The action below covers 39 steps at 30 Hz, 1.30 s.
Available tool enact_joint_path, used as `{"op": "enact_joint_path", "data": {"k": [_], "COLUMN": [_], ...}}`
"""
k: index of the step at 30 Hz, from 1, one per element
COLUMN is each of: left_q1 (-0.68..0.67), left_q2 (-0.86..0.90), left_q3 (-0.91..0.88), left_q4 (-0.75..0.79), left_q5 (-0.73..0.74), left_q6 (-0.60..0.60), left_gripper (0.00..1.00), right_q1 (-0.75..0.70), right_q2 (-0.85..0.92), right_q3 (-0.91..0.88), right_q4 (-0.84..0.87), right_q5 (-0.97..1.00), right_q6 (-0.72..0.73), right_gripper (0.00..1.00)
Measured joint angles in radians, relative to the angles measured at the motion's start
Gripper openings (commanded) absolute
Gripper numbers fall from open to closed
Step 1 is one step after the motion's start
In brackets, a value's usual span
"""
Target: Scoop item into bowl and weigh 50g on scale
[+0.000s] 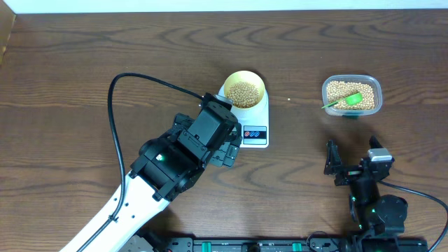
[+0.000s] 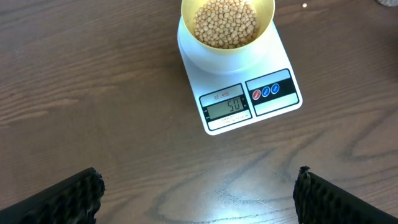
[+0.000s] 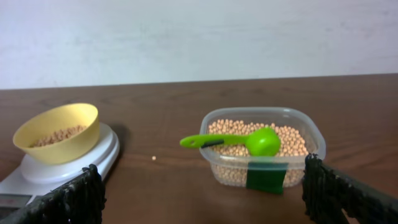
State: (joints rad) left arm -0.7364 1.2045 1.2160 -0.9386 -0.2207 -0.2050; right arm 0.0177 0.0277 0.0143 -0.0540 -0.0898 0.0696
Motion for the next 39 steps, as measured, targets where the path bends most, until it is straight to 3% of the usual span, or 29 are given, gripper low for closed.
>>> {"op": "enact_joint_path", "data": {"k": [13,28,39], "left_q1": [0.0,0.0,0.0], "left_q2": [0.0,0.0,0.0], "left_q3": [0.0,0.0,0.0], "left_q4": [0.0,0.0,0.0], "left_q5": [0.0,0.0,0.0], "left_q6": [0.0,0.0,0.0], "left_gripper": [1.0,1.0,1.0], "right_q1": [0.0,0.0,0.0], "right_q2": [0.004,0.201,0.203], "right_q3": [-0.005,-0.005,-0.007], "right_q4": [-0.013,-0.012,0.126], "right_q5": [0.001,0.008,-0.013], "right_q6": [-0.007,-0.03,-0.031], "right_gripper": [0.99,0.99,0.99]}}
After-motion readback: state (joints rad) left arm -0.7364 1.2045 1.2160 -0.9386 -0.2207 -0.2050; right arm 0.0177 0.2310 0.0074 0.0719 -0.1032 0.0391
